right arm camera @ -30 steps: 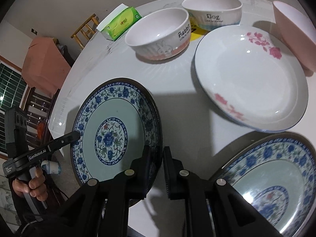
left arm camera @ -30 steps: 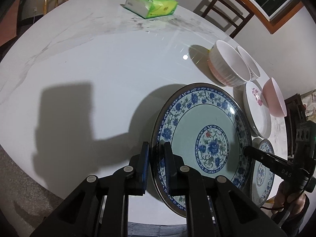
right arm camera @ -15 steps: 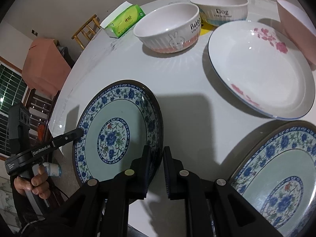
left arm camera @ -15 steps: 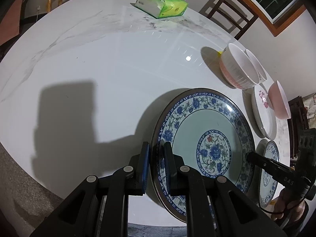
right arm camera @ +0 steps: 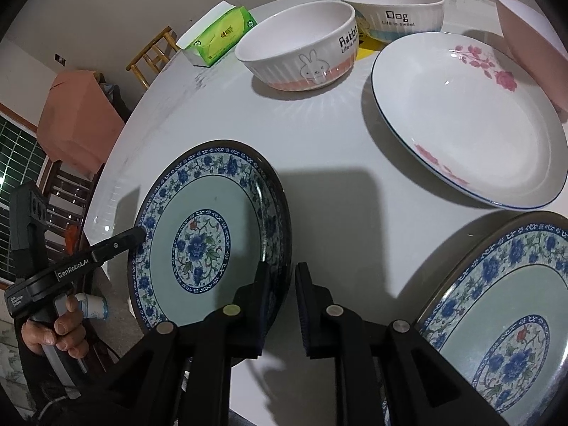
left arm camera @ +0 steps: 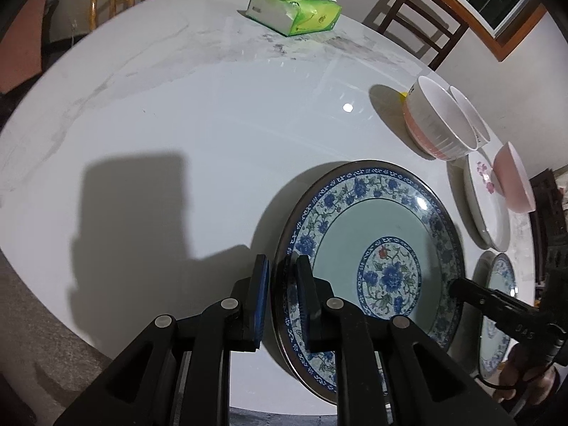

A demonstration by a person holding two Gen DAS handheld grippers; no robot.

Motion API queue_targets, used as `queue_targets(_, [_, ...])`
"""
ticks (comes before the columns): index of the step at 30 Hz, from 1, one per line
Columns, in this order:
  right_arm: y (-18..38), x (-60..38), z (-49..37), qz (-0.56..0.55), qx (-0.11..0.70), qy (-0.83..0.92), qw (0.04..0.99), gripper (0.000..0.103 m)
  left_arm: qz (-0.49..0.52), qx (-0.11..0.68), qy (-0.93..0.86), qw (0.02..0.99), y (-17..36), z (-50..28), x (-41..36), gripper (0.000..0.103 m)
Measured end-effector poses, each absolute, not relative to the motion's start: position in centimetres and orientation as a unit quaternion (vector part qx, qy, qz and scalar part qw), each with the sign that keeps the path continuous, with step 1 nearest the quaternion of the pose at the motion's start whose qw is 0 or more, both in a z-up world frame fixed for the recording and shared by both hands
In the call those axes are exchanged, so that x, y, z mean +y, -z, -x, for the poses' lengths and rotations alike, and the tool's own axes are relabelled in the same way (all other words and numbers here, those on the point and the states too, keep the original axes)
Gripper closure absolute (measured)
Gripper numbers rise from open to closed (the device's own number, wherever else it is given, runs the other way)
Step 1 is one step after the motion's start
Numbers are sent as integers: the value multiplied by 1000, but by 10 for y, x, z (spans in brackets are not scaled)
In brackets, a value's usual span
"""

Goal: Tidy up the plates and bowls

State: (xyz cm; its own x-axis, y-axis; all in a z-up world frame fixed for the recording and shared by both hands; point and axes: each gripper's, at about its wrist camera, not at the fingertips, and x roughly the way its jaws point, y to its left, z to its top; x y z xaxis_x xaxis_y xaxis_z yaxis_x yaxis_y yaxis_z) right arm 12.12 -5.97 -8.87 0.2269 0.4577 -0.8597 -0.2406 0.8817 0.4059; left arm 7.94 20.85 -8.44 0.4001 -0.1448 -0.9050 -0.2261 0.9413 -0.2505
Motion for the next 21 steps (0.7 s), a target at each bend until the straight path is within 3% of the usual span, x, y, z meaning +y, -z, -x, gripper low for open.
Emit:
queue_targets(5, [85, -66, -119, -87, 571, -216, 787, 76, 143, 537, -52, 830, 76, -77, 205, 71])
queue_targets(21, [49, -96, -91, -78, 512, -206, 830, 75, 76, 481, -110, 866, 30, -53, 159, 48])
